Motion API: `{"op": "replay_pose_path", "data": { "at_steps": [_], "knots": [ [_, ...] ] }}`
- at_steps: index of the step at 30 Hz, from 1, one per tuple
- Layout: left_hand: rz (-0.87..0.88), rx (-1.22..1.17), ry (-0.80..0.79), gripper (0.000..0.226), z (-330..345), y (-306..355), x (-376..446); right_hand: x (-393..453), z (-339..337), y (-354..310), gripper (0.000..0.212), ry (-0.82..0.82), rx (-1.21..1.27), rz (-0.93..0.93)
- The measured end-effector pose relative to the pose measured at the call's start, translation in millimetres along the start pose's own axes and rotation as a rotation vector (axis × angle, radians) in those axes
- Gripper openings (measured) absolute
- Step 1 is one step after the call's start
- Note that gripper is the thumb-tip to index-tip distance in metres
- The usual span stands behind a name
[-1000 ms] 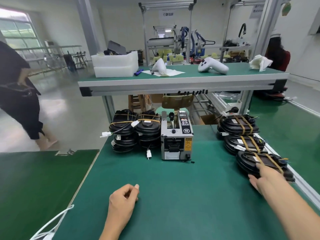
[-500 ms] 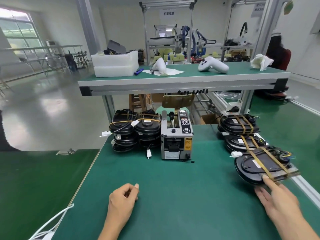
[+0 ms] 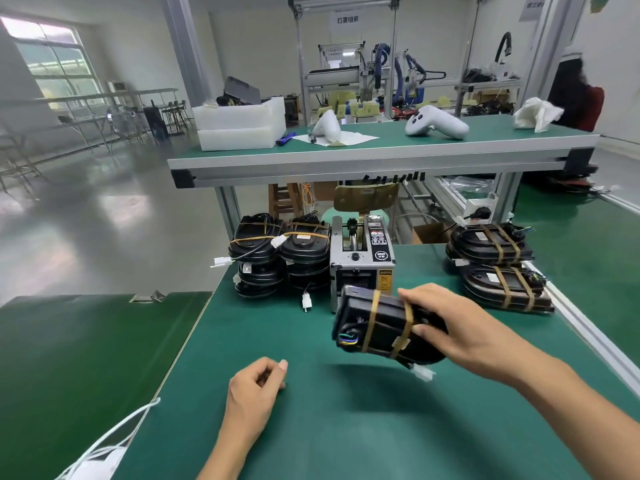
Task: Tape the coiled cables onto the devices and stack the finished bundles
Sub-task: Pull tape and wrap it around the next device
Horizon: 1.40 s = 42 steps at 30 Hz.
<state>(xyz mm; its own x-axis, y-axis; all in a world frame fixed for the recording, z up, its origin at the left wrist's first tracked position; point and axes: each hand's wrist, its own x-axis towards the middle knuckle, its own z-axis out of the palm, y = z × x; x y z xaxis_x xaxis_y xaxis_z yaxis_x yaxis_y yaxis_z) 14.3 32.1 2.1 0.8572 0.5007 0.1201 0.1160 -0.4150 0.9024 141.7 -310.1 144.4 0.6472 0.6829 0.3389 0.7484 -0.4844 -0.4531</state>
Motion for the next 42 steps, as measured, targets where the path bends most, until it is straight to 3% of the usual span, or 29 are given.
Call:
{"op": "replay_pose_path", "data": {
  "at_steps": [4, 8, 13, 19, 24, 32, 35, 37, 38, 40, 42],
  "knots": [
    [0.054, -0.085, -0.048, 0.019, -3.2, 5.2, -3.5, 25.4, 15.6, -4.8, 0.056, -0.218, -0.112, -0.023],
    [0.060, -0.127, -0.074, 0.008, -2.7, 5.7, -3.4, 34.6, 28.8, -10.1, 0.053, -0.306, -0.110, -0.046],
    [0.111, -0.116, -0.194, 0.042, -2.7, 9.4, -1.6, 37.9, 44.0, -16.1, 0.048, -0.342, -0.076, -0.072],
    [0.193, -0.262, -0.306, 0.083, 17.0, 30.2, -3.9, 31.5, 53.4, -16.7, 0.051, -0.330, -0.004, -0.078],
    [0.198, -0.277, -0.336, 0.050, 31.8, 21.0, -8.9, 15.8, 56.1, -14.0, 0.054, -0.299, 0.058, -0.036],
    [0.207, -0.288, -0.246, 0.049, 26.9, 20.0, -10.8, 24.0, 59.5, -18.0, 0.058, -0.245, 0.177, 0.212],
    [0.209, -0.292, -0.192, 0.054, 13.7, 11.9, -16.8, 22.9, 73.6, -20.1, 0.056, -0.257, 0.387, 0.287],
    [0.227, -0.273, -0.147, 0.058, 5.3, 5.2, -22.3, 27.4, 81.3, -20.4, 0.047, -0.183, 0.611, 0.342],
    [0.238, -0.265, -0.118, 0.059, 2.4, 3.1, -24.8, 33.2, 84.4, -19.2, 0.037, -0.072, 0.664, 0.388],
    [0.260, -0.255, -0.051, 0.059, -1.9, 1.7, -30.1, 49.1, 89.8, -14.8, 0.017, 0.223, 0.617, 0.544],
    [0.274, -0.233, 0.004, 0.059, -6.1, 3.5, -35.5, 66.1, 94.1, -11.6, 0.016, 0.405, 0.592, 0.702]
  ]
}}
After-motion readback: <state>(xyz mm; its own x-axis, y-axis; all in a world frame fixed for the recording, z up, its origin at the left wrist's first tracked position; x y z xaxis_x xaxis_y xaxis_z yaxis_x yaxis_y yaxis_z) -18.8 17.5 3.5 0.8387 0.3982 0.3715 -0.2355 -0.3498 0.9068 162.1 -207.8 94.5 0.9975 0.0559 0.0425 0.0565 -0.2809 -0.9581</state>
